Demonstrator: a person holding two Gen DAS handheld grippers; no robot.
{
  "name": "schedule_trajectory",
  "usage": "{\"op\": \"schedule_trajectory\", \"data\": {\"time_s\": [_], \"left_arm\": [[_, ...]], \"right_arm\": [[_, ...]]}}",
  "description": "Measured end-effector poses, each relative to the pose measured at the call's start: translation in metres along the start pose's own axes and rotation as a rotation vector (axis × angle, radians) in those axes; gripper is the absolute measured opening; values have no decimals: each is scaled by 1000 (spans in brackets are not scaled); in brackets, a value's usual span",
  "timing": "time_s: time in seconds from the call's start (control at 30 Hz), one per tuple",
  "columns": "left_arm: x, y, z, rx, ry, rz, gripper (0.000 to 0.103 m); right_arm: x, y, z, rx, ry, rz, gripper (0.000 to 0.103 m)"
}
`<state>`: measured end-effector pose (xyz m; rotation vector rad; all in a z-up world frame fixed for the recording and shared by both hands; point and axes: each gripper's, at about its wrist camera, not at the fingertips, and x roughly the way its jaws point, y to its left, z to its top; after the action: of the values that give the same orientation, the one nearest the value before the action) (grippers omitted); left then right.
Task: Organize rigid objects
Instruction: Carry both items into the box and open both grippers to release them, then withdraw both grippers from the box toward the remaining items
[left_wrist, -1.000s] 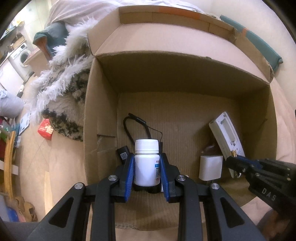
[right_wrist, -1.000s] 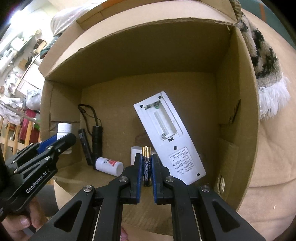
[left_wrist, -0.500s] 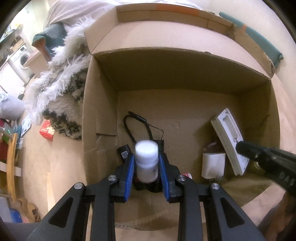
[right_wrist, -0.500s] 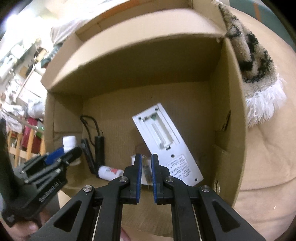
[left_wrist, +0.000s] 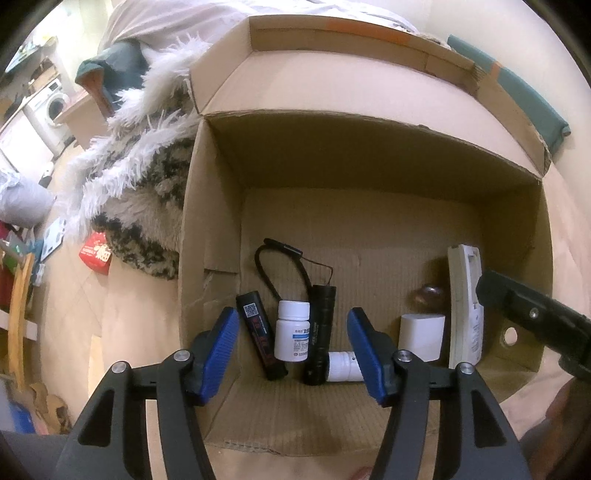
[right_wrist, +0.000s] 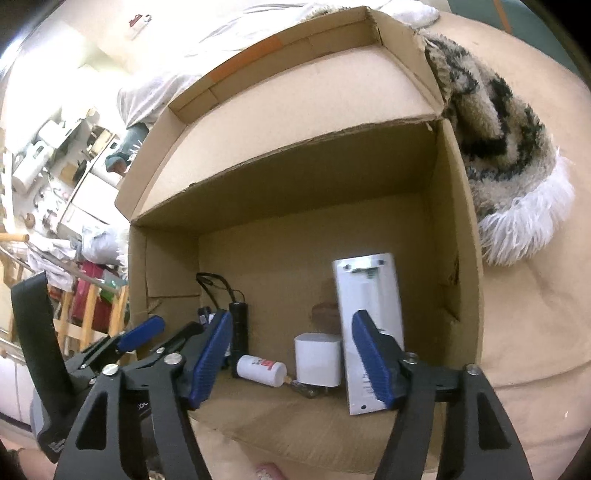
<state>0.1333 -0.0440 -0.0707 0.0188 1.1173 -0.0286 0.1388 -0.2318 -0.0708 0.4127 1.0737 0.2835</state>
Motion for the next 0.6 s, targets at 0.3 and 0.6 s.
{"op": "schedule_trajectory", "data": {"time_s": [0.3,0.6], "left_arm": [[-13,-1,1,1,-40,3,58],[-37,2,-1,5,-47,14,58]], "right_arm": [[-12,0,1,2,-49,0,76],[-27,-1,-1,2,-94,-28,76]]}}
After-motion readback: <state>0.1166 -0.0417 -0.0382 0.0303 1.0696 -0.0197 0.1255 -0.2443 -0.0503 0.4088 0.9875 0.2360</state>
